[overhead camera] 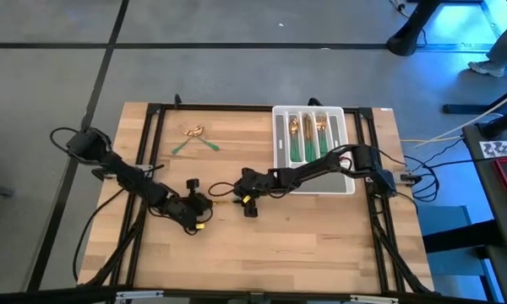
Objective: Sort silverware
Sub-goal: Put the green knife into the silverware tray
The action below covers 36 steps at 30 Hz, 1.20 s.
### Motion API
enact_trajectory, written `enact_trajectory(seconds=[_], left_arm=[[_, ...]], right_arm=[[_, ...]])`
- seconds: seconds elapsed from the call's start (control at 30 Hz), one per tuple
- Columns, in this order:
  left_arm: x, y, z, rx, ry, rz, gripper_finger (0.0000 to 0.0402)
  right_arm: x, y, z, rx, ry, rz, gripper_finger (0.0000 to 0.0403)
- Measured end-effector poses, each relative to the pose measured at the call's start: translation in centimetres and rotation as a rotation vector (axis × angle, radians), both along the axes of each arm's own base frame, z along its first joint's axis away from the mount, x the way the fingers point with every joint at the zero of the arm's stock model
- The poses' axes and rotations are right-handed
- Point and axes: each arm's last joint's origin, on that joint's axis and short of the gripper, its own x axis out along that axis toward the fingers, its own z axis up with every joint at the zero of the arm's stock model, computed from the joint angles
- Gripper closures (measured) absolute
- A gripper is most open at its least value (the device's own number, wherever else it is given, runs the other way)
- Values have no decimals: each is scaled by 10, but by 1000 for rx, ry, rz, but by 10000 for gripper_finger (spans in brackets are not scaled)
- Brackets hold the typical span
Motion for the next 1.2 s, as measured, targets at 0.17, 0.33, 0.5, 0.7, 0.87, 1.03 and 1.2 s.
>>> enact_trajectory(seconds=[0.17,0.33,0.5,0.7,0.87,1.03,1.2], left_arm=[[3,-9,12,127,-19,0,351],[-1,-17,17,234,-105,21,370],[-6,-22,18,264,-131,32,398],[-8,-19,16,245,-125,75,399],[-8,-19,16,221,-136,98,360],[-6,-10,9,102,-112,143,274],[-6,2,-2,2,-96,191,205]], right_arm=[[0,0,-10,57,27,-20,235],[0,0,-10,69,21,-35,280],[1,0,-10,68,9,-43,368],[1,0,-9,72,-3,-58,377],[1,0,-5,62,-11,-56,387],[2,0,6,55,-44,-47,385],[0,4,19,21,-64,-26,391]])
